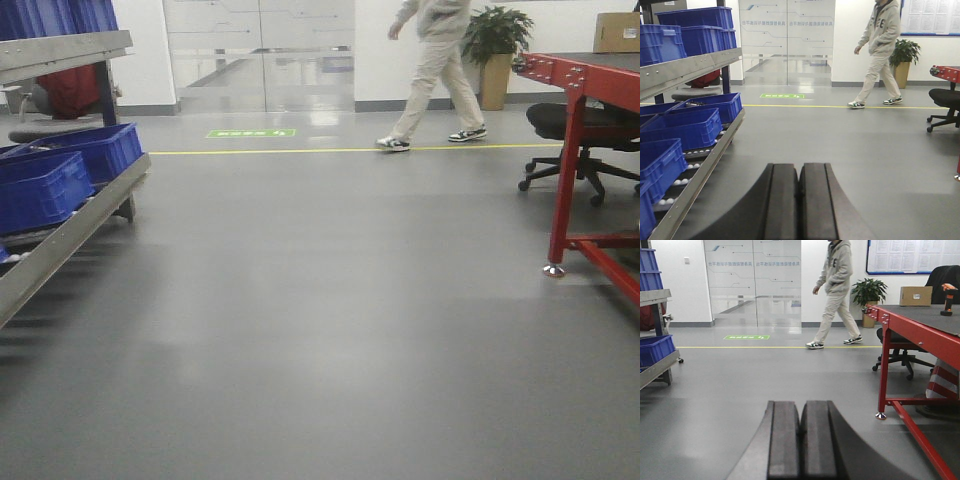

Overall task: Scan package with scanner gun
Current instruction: 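Drive the base forward past the blue crate shelf toward the red table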

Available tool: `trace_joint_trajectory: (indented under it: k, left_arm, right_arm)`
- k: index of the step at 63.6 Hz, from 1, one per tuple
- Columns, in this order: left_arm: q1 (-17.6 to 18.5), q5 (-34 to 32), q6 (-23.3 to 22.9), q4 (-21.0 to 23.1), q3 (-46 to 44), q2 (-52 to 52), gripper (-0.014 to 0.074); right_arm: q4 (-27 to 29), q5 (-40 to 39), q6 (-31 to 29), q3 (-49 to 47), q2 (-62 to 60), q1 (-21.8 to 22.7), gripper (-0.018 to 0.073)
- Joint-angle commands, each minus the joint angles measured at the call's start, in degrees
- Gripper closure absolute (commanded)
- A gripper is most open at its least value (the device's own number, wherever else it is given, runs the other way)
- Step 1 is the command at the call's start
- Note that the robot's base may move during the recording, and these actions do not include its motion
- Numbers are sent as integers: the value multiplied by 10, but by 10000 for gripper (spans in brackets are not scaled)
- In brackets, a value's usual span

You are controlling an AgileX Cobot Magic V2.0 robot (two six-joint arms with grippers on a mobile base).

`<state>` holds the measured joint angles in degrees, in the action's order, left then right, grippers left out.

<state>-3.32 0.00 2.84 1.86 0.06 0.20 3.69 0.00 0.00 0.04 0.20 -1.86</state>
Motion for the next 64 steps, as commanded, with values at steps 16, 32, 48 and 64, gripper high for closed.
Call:
trace_joint_trajectory:
  k: [16,32,48,64]
  left_arm:
    - [3,-10,-4,-1,-1,-2,707]
    - [3,-10,-4,-1,-1,-2,707]
    - [3,-10,-4,-1,-1,-2,707]
    - [3,-10,-4,-1,-1,-2,707]
  right_arm:
    - [-5,-9,0,0,-2,0,721]
    - [-5,-9,0,0,-2,0,721]
    - [-5,-9,0,0,-2,0,721]
    - [-5,-9,0,0,-2,0,721]
